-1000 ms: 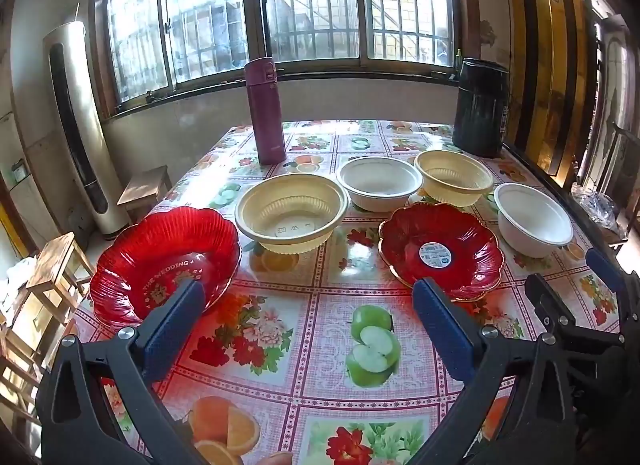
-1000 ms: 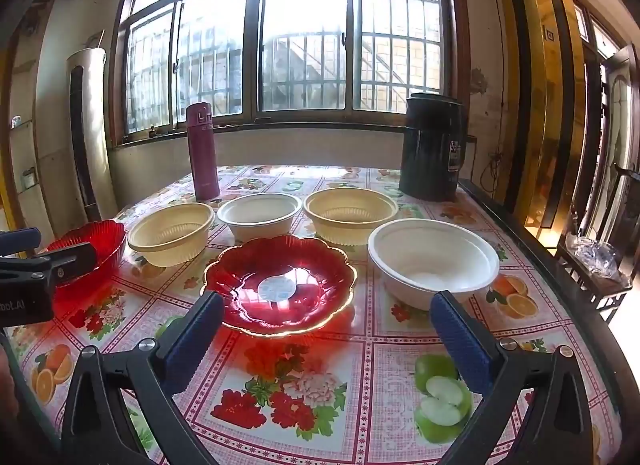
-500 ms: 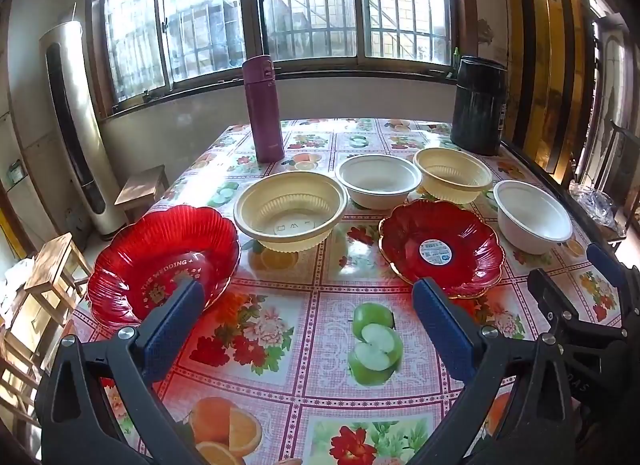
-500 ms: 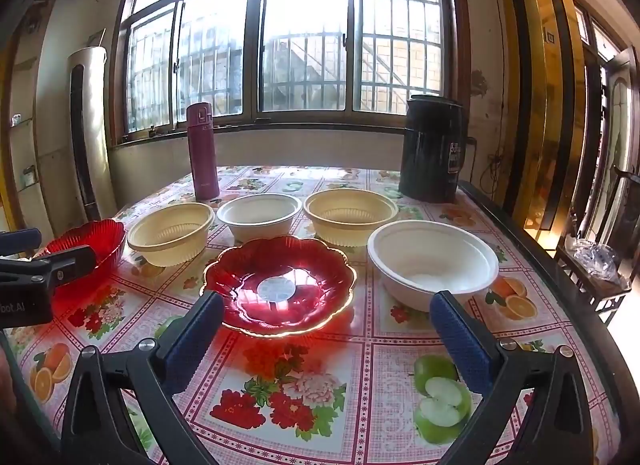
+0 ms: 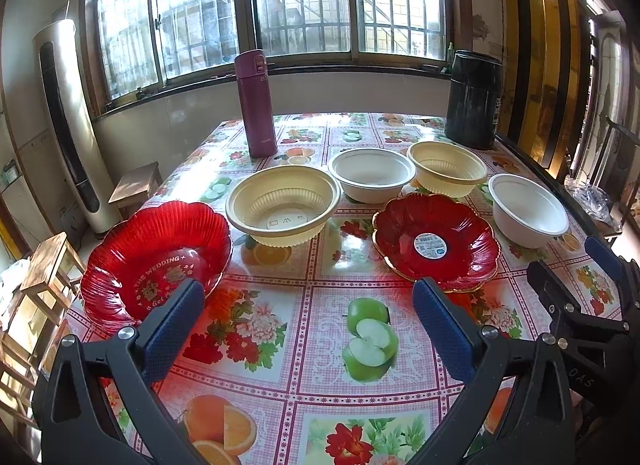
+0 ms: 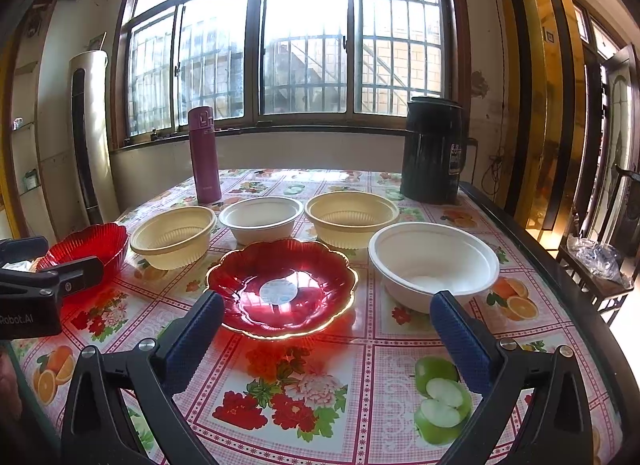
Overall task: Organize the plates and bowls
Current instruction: 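Move the left tool toward the large red wedding plate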
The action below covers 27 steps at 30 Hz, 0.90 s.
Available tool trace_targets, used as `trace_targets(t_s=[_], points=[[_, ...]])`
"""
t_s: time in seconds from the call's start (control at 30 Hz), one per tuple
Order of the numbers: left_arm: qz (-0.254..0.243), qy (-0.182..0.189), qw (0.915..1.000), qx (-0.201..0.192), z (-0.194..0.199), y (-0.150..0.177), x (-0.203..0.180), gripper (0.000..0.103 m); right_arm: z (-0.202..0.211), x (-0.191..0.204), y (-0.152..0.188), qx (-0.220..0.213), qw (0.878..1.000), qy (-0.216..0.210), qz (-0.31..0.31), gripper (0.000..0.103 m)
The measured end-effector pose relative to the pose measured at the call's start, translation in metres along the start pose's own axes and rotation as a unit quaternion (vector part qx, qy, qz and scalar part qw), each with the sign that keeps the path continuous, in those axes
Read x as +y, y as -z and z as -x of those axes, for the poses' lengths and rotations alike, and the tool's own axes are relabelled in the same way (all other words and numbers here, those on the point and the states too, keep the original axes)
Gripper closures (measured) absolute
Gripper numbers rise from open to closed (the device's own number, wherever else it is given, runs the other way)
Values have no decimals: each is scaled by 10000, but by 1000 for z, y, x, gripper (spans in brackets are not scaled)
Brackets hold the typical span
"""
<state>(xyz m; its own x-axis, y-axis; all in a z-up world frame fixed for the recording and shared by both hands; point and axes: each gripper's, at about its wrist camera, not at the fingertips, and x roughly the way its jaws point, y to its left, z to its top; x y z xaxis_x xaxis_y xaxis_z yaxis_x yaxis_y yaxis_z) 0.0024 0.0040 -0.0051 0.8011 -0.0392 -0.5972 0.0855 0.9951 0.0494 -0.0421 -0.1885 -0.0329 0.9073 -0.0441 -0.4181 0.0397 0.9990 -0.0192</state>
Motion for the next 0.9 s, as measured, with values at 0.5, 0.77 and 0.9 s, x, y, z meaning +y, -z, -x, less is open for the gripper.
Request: trace_targets(t_s=[0.5, 0.77, 0.9], points=[[196, -152, 9997, 44, 0, 8, 27, 0, -5, 3, 0, 110, 9999, -8, 22, 0], [449, -513, 9976, 155, 1, 19, 72, 0, -8, 37, -27, -159, 9937, -819, -748, 0], [740, -813, 9938, 166, 4, 25, 108, 0, -23, 77, -41, -17, 9892, -1262, -739, 0]])
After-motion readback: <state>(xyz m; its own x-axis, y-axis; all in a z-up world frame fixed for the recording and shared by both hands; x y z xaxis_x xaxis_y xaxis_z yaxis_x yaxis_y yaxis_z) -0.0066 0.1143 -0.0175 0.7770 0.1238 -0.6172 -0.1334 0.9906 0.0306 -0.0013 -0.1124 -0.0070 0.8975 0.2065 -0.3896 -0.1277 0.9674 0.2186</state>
